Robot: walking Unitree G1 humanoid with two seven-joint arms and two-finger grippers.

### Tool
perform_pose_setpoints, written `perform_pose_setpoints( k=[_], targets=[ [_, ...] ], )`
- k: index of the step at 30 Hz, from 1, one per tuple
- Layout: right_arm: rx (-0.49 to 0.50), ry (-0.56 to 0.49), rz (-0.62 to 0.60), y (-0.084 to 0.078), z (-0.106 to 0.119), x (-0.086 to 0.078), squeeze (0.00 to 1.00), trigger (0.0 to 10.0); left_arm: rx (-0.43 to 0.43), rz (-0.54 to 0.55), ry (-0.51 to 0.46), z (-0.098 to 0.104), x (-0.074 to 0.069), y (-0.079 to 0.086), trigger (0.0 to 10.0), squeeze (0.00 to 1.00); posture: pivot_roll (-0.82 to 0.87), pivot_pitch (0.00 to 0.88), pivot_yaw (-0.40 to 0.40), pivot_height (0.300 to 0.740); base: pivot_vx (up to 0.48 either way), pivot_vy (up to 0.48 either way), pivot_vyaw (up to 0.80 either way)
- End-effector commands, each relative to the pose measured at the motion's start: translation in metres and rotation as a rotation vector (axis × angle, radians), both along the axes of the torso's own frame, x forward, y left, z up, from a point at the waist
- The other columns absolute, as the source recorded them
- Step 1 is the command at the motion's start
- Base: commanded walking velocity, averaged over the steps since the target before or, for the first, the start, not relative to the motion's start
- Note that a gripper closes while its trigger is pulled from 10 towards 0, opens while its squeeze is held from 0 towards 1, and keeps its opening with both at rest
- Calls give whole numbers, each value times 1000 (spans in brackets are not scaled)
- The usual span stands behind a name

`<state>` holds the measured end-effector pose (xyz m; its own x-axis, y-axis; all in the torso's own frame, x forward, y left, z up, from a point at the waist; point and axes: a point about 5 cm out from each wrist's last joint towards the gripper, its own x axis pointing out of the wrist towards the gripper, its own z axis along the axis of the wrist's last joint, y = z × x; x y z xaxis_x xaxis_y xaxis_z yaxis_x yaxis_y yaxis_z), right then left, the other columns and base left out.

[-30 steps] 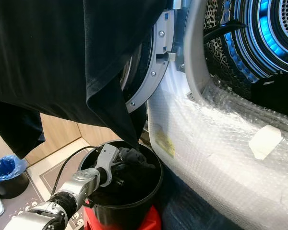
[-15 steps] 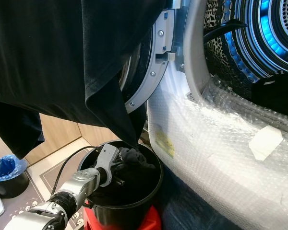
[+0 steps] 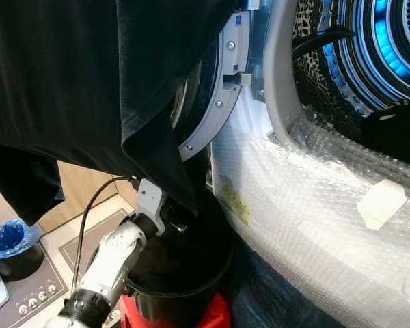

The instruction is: Clothes washing

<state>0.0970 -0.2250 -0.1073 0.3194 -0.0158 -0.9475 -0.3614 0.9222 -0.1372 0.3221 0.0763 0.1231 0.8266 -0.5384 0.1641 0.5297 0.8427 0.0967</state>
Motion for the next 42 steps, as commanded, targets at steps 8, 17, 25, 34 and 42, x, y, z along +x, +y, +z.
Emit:
perform_pose_setpoints(
  k=[8,17,25,34,42],
  targets=[
    [18,166,42,-2,-8,-39,0,10000,108,-223,-40,6,-17,-14,10000,0,-100,0,37,740,0,0,0],
    [103,49,-44,2,-4,-24,0,10000,177,-622,-11,20,-45,-55,10000,0,-96,0,51,740,0,0,0],
    [105,47,-45,2,-4,-24,0,10000,184,-639,8,22,-49,-54,10000,0,-96,0,51,740,0,0,0],
    [669,-266,184,12,44,47,0,10000,70,-944,53,63,-65,-96,10000,0,-119,0,71,740,0,0,0],
    [686,-266,190,11,45,47,0,10000,71,-948,65,64,-65,-95,10000,0,-119,0,71,740,0,0,0]
  ],
)
